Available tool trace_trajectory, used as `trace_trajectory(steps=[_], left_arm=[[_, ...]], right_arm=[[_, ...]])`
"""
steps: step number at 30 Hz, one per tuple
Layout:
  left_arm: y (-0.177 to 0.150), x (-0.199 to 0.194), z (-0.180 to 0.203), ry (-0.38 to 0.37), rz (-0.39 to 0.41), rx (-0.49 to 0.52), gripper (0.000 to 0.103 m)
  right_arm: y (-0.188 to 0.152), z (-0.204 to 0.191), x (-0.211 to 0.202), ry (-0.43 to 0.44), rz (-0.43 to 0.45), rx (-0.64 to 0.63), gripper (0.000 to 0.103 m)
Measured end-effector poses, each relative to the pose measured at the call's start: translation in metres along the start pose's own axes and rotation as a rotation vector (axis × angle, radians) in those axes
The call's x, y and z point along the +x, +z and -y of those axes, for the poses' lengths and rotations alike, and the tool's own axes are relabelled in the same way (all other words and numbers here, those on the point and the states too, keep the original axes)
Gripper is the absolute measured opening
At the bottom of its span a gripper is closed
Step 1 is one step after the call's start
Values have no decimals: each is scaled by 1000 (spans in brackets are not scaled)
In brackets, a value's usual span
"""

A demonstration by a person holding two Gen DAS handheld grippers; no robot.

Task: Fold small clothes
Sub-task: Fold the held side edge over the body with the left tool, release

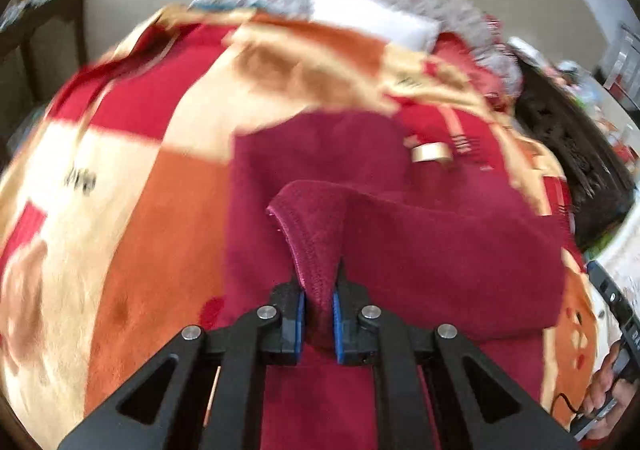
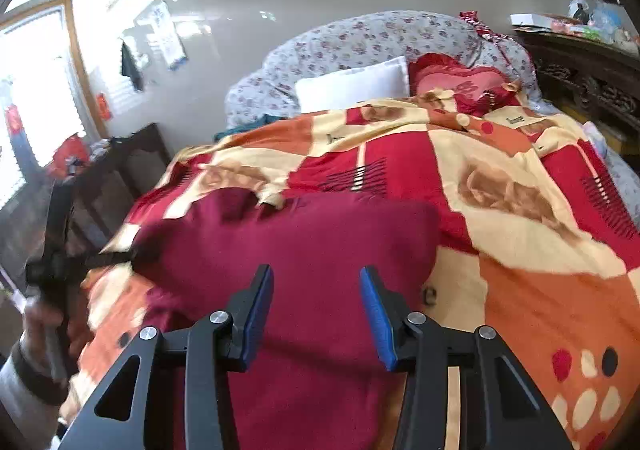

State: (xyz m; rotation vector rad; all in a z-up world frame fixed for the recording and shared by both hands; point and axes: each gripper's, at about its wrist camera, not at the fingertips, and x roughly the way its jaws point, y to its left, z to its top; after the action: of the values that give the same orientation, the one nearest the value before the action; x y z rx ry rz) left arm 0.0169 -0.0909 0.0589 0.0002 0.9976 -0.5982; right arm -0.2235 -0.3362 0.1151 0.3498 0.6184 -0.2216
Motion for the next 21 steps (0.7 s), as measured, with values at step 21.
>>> trace_trajectory(steps=[21], left_arm=[[-16,15,-1,101,2,43,29]], right_arm=[[-43,26,60,-214,-264,-48,47]])
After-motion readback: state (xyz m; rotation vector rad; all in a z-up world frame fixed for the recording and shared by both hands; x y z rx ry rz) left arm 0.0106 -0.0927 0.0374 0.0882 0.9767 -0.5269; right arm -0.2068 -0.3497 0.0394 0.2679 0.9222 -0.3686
